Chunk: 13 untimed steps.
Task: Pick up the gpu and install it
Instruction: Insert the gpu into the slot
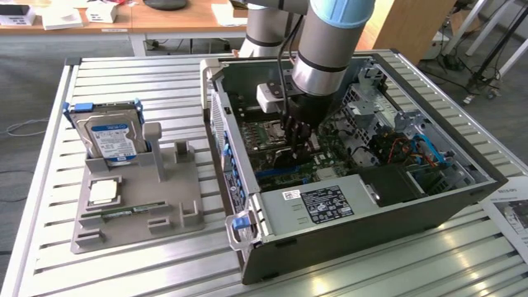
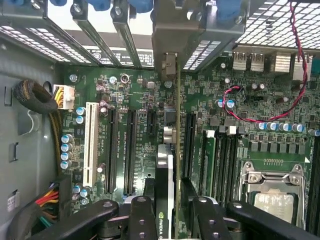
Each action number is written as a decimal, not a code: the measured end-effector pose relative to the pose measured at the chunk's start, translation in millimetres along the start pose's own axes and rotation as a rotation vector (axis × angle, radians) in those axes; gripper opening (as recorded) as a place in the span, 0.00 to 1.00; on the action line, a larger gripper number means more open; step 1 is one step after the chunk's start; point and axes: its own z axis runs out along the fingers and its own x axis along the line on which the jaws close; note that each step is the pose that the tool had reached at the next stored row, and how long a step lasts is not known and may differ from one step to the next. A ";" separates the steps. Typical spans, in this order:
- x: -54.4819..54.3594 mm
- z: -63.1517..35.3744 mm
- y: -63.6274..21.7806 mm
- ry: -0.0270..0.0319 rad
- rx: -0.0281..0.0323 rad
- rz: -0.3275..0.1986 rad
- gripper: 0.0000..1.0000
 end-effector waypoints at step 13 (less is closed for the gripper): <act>-0.2 -23.0 0.1 -0.0013 0.0002 0.000 0.35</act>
